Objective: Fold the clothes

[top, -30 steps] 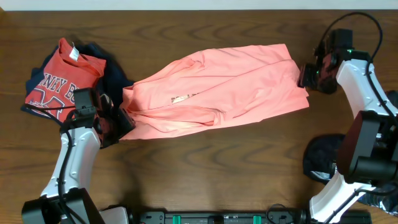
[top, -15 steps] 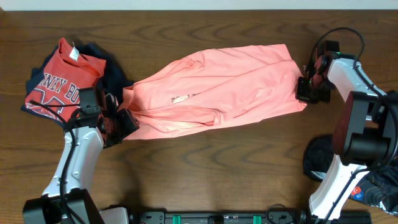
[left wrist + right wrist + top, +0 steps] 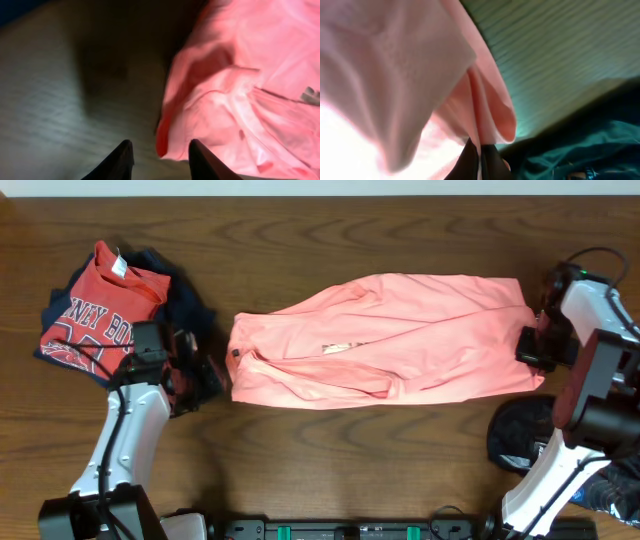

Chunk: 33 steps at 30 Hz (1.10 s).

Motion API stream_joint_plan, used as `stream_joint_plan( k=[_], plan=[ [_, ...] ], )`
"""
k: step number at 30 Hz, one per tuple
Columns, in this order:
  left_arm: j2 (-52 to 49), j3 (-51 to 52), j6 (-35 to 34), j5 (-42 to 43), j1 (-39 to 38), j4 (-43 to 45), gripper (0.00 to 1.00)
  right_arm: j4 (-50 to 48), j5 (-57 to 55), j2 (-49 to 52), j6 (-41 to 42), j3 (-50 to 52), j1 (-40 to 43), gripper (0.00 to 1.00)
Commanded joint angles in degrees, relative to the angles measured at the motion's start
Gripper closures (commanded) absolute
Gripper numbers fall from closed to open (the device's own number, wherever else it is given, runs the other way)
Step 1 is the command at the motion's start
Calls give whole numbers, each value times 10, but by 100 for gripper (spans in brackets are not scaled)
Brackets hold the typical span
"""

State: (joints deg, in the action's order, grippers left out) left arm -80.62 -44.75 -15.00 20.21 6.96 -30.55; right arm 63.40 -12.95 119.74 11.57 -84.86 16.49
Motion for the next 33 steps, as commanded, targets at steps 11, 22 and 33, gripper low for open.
stream_joint_plan(
  k=[11, 22, 33],
  plan=[
    [-69, -62, 29, -3, -54, 207, 34, -12, 89, -207, -40, 1, -4, 23],
    [-213, -97, 27, 49, -56, 310, 37, -15, 126, -230, -40, 1, -9, 26],
    [-210, -97, 27, 116, -61, 292, 94, -40, 154, -214, -40, 1, -55, 46]
  ],
)
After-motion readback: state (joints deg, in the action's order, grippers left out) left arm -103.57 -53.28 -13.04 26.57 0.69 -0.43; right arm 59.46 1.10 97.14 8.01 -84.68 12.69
